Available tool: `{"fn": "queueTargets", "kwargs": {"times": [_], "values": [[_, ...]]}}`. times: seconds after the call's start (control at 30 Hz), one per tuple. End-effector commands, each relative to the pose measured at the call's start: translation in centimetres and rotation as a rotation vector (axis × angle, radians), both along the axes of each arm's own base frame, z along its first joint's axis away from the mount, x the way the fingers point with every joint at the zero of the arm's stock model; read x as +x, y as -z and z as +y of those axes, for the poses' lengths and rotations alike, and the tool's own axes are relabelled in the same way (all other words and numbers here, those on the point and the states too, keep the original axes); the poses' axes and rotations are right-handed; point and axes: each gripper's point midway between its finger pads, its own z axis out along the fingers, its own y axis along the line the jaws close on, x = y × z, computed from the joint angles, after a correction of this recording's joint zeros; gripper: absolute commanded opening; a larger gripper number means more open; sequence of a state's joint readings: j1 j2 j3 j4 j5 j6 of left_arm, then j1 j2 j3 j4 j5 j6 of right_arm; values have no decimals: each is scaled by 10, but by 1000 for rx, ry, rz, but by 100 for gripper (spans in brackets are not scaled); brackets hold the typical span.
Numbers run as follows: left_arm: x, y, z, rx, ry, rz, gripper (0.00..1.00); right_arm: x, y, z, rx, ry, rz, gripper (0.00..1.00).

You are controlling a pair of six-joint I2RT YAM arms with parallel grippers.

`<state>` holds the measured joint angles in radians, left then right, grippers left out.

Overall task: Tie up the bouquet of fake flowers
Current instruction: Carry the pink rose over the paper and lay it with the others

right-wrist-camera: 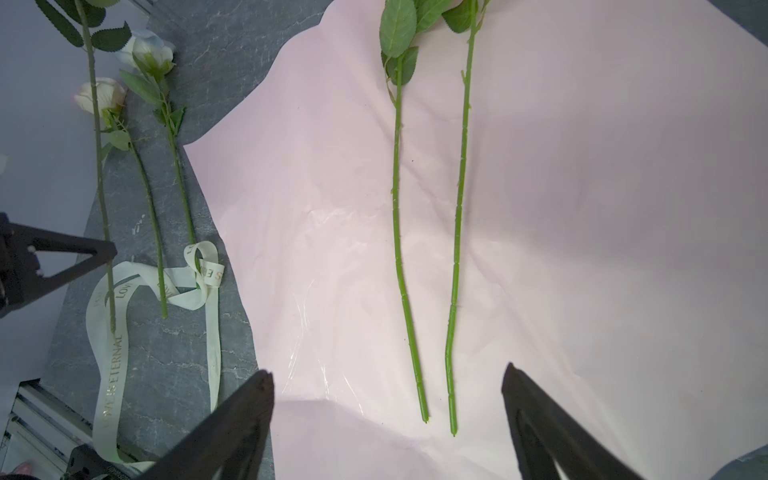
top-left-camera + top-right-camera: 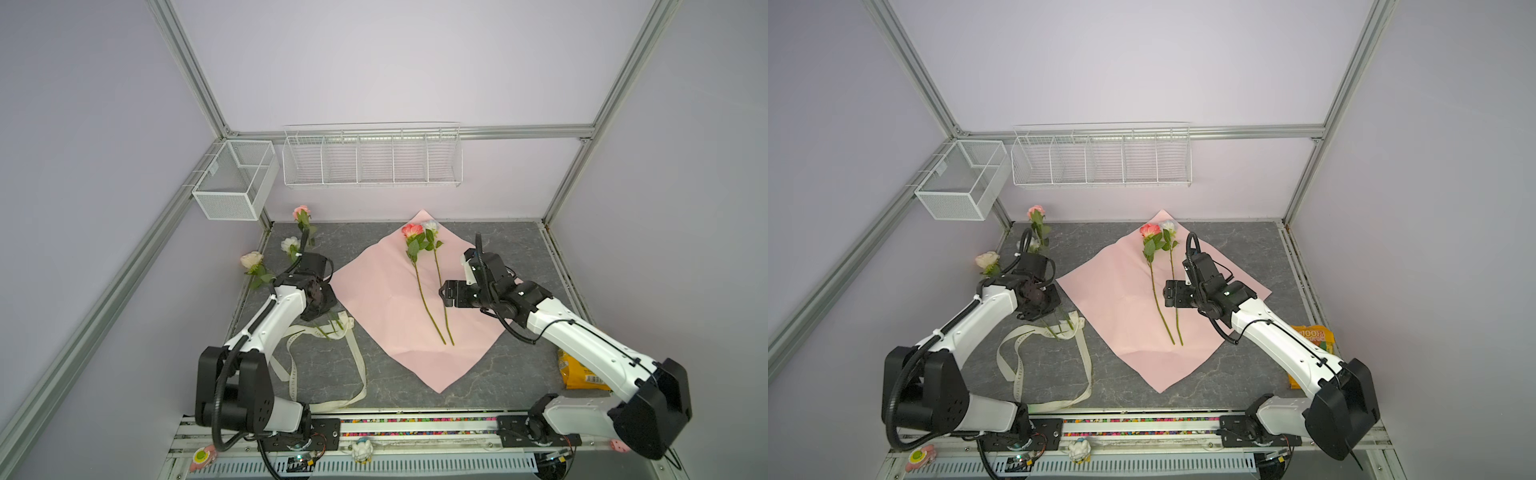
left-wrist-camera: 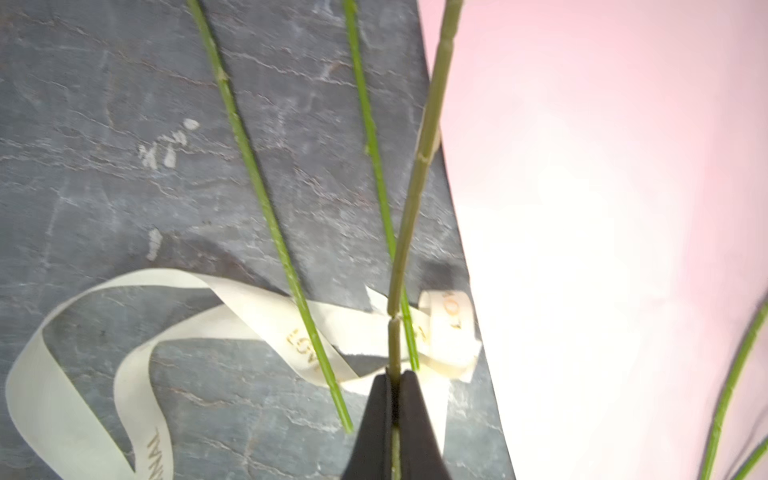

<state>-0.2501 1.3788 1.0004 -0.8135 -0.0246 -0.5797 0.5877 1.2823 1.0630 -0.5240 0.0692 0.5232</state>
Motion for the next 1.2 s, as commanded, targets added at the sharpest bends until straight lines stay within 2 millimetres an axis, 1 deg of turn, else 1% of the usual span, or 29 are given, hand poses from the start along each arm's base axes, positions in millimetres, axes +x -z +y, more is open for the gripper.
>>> {"fn": "queueTargets", "kwargs": {"times": [0.0,0.03,0.07,0.1,0.17,0.23,0.3,0.4,0.47,0.57,0.6,0.7,0.8,0.9,1.0,1.07,1.17], "values": [[-14,-11,-35,-104,27,-55,0,-2,1,-26,-32,68,-13,89],[-15,-19,-51,-141,54,-90,0,-3,0,-32,-35,88,-18,89],[-15,-31,-70,-182,92,-144,0,-4,-1,-41,-43,122,-24,89],[-15,-42,-90,-219,137,-202,0,-5,0,-51,-59,164,-27,89],[-14,-59,-125,-304,197,-273,0,-8,3,-71,-84,237,-17,89],[-12,-66,-161,-392,252,-287,0,-12,8,-82,-86,268,-2,89],[-10,-69,-202,-480,323,-277,0,-16,11,-90,-83,287,8,89],[-6,-64,-252,-526,419,-251,0,-20,14,-94,-77,294,14,89],[-5,-55,-279,-541,474,-228,0,-23,17,-95,-79,290,29,89],[1,-43,-308,-577,494,-211,0,-26,22,-96,-87,291,58,89],[1,-37,-315,-576,501,-197,0,-27,25,-95,-91,288,70,89],[-2,-15,-326,-569,502,-141,0,-31,28,-95,-103,273,94,89],[-6,0,-333,-579,496,-117,0,-33,30,-98,-113,275,92,89],[1,6,-336,-574,472,-124,0,-33,30,-99,-110,279,85,89],[11,5,-334,-564,429,-177,0,-31,30,-97,-101,277,83,89],[12,7,-334,-572,419,-187,0,-31,30,-96,-101,273,88,89],[7,20,-341,-590,430,-144,0,-31,32,-96,-112,268,98,89]]}}
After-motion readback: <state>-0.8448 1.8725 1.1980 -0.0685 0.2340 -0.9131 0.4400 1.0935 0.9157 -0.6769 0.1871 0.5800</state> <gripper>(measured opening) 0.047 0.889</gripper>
